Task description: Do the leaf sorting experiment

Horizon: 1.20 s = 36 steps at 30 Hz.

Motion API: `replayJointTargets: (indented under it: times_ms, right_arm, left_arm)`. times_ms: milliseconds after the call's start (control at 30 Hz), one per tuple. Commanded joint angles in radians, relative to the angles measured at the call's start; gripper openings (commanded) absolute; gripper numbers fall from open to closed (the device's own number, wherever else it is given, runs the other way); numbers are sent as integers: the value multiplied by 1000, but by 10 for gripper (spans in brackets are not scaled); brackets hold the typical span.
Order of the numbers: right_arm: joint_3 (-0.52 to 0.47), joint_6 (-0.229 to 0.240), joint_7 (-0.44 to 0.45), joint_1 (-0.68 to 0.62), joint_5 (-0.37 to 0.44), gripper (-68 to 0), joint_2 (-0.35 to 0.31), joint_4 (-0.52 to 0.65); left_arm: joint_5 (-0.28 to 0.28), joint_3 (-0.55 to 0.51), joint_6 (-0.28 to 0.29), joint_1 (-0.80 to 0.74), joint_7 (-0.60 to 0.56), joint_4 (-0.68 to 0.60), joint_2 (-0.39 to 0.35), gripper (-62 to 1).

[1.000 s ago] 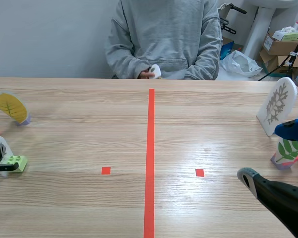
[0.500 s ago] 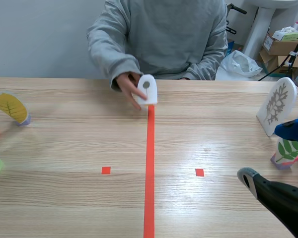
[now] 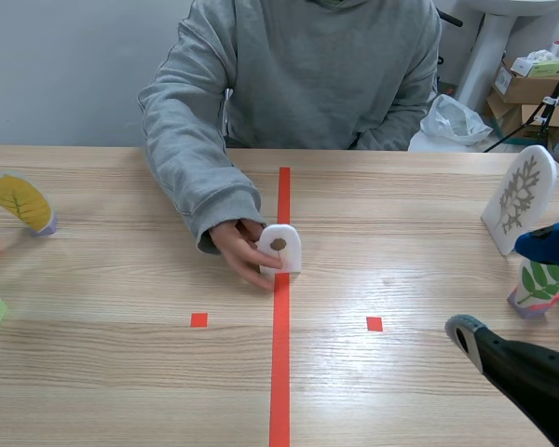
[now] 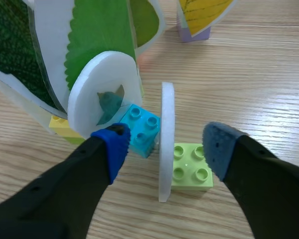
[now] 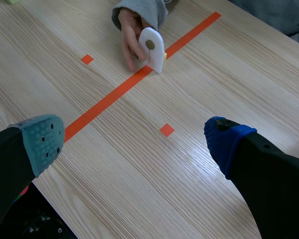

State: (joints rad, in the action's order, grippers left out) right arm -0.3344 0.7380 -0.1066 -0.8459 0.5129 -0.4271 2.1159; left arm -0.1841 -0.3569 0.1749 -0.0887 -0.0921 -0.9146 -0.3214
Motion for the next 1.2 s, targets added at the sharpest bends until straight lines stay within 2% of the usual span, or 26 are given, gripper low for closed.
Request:
replayJointTargets:
  times_ms: [0, 100, 233, 367, 433, 633, 833, 1033, 1167]
  right_arm:
    - [-12, 8, 15, 1, 7, -102, -11, 0]
    - [-12, 8, 15, 1, -5, -102, -11, 0]
    - [-12, 8, 15, 1, -11, -102, -11, 0]
    - [-12, 8, 15, 1, -12, -102, -11, 0]
    - [-12, 8, 15, 1, -12, -102, -14, 0]
    - [-12, 7, 15, 2, -12, -102, -17, 0]
    - [-12, 7, 15, 2, -12, -102, -17, 0]
    - [-12, 7, 15, 2, -11, -102, -17, 0]
    - [-12, 8, 16, 2, -11, -102, -17, 0]
  left_arm:
    - [-7, -8, -5, -13, -26, -13, -11, -162]
    - [-8, -8, -5, -44, -50, -16, -11, -108]
    - [-8, -8, 0, -111, -75, -57, -11, -105]
    - [-8, -17, 8, -224, -107, -182, -12, -101]
    - [-8, -17, 38, -288, -105, -267, -12, -101]
    - [-11, -17, 200, -499, -90, -558, -12, -101]
    - [-35, -17, 360, -669, 12, -849, -12, -101]
    - [-121, -17, 387, -797, 82, -1077, -12, -101]
    - [-128, -16, 394, -843, 96, -1152, -12, -101]
